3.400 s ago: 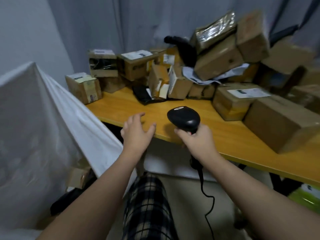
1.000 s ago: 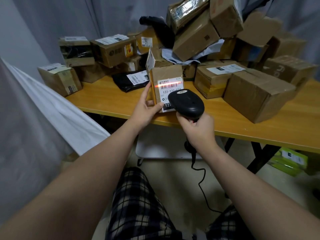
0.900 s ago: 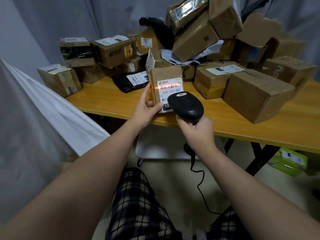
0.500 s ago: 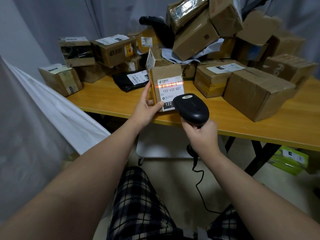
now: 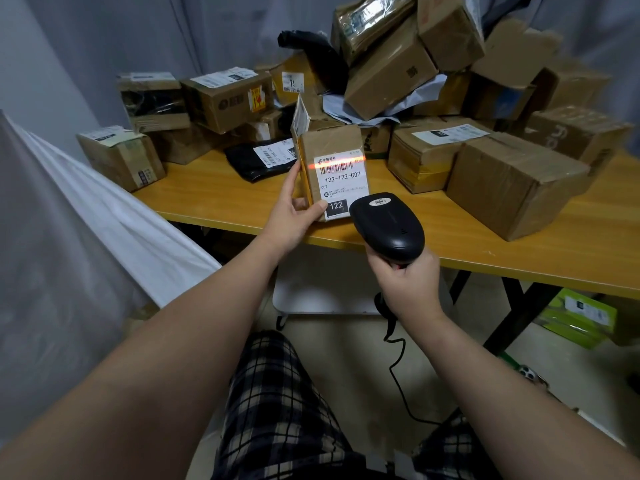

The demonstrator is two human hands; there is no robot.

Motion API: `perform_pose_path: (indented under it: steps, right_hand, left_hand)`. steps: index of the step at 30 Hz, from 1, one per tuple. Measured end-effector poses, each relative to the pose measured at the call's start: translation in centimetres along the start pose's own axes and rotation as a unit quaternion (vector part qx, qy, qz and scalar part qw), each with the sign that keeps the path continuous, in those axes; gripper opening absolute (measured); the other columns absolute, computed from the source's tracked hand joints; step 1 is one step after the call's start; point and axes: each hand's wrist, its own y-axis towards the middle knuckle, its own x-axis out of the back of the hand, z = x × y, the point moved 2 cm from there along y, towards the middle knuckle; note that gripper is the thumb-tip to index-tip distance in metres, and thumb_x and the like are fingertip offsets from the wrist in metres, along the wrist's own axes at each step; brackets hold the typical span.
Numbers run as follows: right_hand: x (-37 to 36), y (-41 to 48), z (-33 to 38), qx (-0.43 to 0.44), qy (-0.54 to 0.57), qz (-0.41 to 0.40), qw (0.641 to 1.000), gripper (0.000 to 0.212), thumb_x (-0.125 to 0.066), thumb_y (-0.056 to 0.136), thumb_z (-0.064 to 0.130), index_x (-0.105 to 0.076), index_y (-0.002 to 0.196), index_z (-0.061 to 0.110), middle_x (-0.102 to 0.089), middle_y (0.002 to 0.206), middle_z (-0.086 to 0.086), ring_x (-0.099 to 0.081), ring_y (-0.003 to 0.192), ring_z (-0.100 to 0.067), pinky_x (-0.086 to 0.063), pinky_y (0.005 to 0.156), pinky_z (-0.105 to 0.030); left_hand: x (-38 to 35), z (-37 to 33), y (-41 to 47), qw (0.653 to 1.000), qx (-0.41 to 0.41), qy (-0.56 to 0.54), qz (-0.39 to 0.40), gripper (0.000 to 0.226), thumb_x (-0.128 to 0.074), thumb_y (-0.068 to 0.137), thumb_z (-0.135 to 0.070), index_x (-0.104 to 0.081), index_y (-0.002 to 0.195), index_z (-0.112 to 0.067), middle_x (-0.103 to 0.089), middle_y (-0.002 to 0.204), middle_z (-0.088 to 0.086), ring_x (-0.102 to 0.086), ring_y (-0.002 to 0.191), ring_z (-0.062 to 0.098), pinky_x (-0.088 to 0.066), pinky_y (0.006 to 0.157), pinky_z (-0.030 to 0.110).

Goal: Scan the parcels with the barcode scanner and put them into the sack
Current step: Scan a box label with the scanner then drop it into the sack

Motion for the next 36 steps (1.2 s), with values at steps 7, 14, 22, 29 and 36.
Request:
perform_pose_path:
  steps: [7,14,22,29,36]
  right_hand:
    - [0.4,-1.4,-0.4,-0.007,0.009,-0.016,1.000,0.015,-0.071,0.075,0.025,-0.064,0.088,0.022,-0.069,0.083,0.002,-0.067,0.083,-0.005,-0.052,0.072,-0.019]
    - [0.9,-1.3,-0.7,-0.013,0.024,-0.015,1.000,0.022,-0.072,0.075,0.026,-0.067,0.093,0.015,-0.070,0.086,-0.002,-0.067,0.086,-0.008,-0.053,0.075,-0.020]
    - [0.6,-0.7,-0.2,-0.008,0.013,-0.013,1.000,0.023,-0.070,0.074,0.039,-0.065,0.088,0.022,-0.069,0.081,0.001,-0.067,0.083,-0.008,-0.052,0.072,-0.021]
    - [-2.5,0.4,1.2,0.005,0.052,0.030,0.998,0.028,-0.072,0.076,0.025,-0.068,0.098,0.007,-0.070,0.089,-0.001,-0.068,0.090,-0.005,-0.050,0.074,-0.016]
    - [-10.9,-0.4,2.8,-0.008,0.036,0.146,0.989,0.028,-0.073,0.075,0.034,-0.059,0.066,0.010,-0.058,0.056,0.003,-0.060,0.059,-0.016,-0.046,0.056,-0.032]
  left_hand:
    - [0.0,-0.1,0.1,1.000,0.005,-0.003,-0.007,0.081,-0.061,0.093,-0.014,-0.009,0.152,-0.036,-0.063,0.123,0.004,-0.063,0.102,0.006,-0.053,0.078,0.017]
    - [0.1,0.1,0.1,1.000,-0.003,-0.004,-0.029,0.082,-0.062,0.092,-0.015,-0.010,0.151,-0.037,-0.060,0.129,0.005,-0.061,0.111,0.012,-0.050,0.099,0.039]
    - [0.1,-0.9,-0.8,0.998,-0.039,0.017,-0.034,0.079,-0.059,0.094,-0.008,-0.011,0.153,-0.029,-0.050,0.123,-0.006,-0.056,0.094,-0.014,-0.052,0.074,0.009]
    - [1.8,-1.7,-4.8,0.994,-0.070,0.003,-0.078,0.078,-0.059,0.093,-0.006,-0.015,0.151,-0.030,-0.055,0.119,-0.006,-0.062,0.103,-0.006,-0.051,0.078,0.012]
    - [9.8,2.3,-10.3,0.974,-0.051,0.012,-0.222,0.076,-0.065,0.089,-0.009,-0.024,0.144,-0.040,-0.056,0.115,-0.017,-0.062,0.104,0.000,-0.052,0.085,0.017]
